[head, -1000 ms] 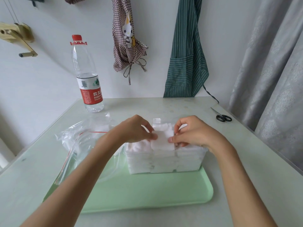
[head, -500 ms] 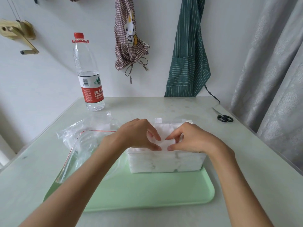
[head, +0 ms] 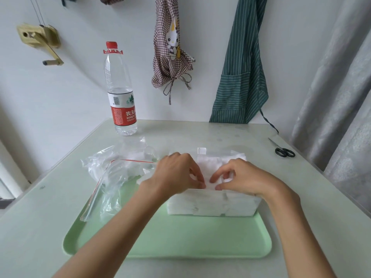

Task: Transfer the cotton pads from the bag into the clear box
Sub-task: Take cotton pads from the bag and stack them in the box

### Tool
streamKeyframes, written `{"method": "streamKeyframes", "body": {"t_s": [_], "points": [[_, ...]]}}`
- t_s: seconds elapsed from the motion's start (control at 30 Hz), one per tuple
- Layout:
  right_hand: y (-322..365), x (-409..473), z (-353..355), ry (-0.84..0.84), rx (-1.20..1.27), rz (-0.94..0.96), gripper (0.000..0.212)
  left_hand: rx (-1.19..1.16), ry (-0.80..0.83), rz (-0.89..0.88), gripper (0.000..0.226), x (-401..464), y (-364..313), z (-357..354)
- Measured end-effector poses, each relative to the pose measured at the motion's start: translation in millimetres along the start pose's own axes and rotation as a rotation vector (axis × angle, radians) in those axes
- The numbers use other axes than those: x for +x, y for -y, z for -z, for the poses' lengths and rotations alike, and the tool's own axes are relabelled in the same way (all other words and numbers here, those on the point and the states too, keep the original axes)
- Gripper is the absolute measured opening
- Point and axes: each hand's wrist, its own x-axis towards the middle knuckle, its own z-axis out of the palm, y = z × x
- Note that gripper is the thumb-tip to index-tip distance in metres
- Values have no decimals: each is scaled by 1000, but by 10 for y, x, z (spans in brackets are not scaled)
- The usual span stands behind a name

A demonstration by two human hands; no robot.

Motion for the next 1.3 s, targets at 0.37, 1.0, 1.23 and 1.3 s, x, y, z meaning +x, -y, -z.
{"method": "streamKeyframes", "body": {"t_s": [0.37,1.0,1.23,1.3], "points": [[97,-334,332,-261,-85,34,23,-216,-367,93,17,-519,726,400],[1080,271,-754,-318,-420,489,25,276,-51,335,52,-669,1324,429],[1304,359,-1097,-196,-795,386,25,281,-214,406,30,-699,1363,437],[1378,490,-1153,-169,-824,288,17,252,-235,396,25,-708,1368,424]]}}
